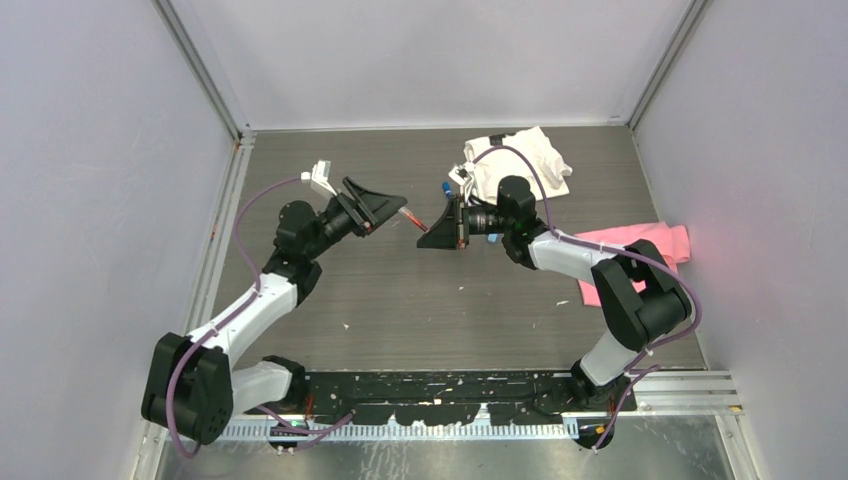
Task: Insert the pens into the pen caps
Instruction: Press the pen cap onto the pen.
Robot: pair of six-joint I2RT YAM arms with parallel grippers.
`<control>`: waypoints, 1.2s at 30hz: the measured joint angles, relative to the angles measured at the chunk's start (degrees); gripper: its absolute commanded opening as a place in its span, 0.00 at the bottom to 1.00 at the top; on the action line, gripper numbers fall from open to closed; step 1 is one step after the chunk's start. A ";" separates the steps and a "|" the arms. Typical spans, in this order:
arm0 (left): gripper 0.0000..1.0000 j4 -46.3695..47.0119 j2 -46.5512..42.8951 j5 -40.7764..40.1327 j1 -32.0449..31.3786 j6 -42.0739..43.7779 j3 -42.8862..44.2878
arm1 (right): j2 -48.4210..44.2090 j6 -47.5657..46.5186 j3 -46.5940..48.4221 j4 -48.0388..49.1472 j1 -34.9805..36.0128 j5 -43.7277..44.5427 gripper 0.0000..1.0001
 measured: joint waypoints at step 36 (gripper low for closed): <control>0.01 -9.44 8.15 -8.87 -7.34 3.32 3.67 | -0.42 -17.42 6.51 -33.86 -0.44 2.60 0.01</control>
